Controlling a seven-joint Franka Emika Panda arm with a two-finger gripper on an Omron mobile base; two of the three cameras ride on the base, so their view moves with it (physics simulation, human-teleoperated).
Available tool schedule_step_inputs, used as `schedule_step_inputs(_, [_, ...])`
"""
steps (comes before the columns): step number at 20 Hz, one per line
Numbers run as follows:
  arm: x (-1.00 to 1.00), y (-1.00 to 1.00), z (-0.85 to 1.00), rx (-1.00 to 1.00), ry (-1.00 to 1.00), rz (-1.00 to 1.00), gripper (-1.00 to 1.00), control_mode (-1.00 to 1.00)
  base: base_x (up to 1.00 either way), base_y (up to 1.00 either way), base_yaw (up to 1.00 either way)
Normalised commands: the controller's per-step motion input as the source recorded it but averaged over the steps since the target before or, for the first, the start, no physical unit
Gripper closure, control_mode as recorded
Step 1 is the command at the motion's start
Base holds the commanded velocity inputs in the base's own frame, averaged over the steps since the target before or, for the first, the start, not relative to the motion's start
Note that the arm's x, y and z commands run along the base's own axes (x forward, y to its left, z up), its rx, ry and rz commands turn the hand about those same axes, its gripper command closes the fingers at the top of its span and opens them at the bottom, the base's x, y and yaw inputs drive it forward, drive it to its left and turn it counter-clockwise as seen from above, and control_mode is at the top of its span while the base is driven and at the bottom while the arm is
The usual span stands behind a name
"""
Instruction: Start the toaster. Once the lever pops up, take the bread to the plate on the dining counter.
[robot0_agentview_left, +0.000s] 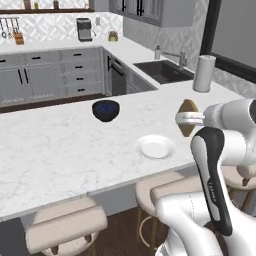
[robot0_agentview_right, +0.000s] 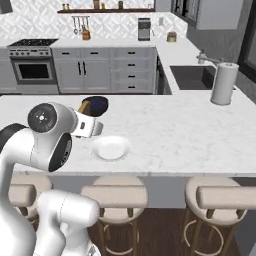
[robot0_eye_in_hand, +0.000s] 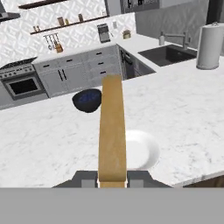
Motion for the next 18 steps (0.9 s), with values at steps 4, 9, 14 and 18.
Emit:
schedule_step_inputs(4, [0.00,0.00,0.00,0.00,0.00,0.00,1.00,1.00,0.29,-0.39,0.28])
schedule_step_inputs(9, [0.00,0.00,0.00,0.00,0.00,0.00,1.00,1.00,0.24,-0.10,0.23])
schedule_step_inputs(14, [0.00,0.00,0.00,0.00,0.00,0.00,1.00,1.00,0.32,-0.12,0.19])
schedule_step_inputs(18, [0.33,-0.21,-0.21,0.04,0.02,0.08,1.00,-1.00,0.11,-0.06,0.03])
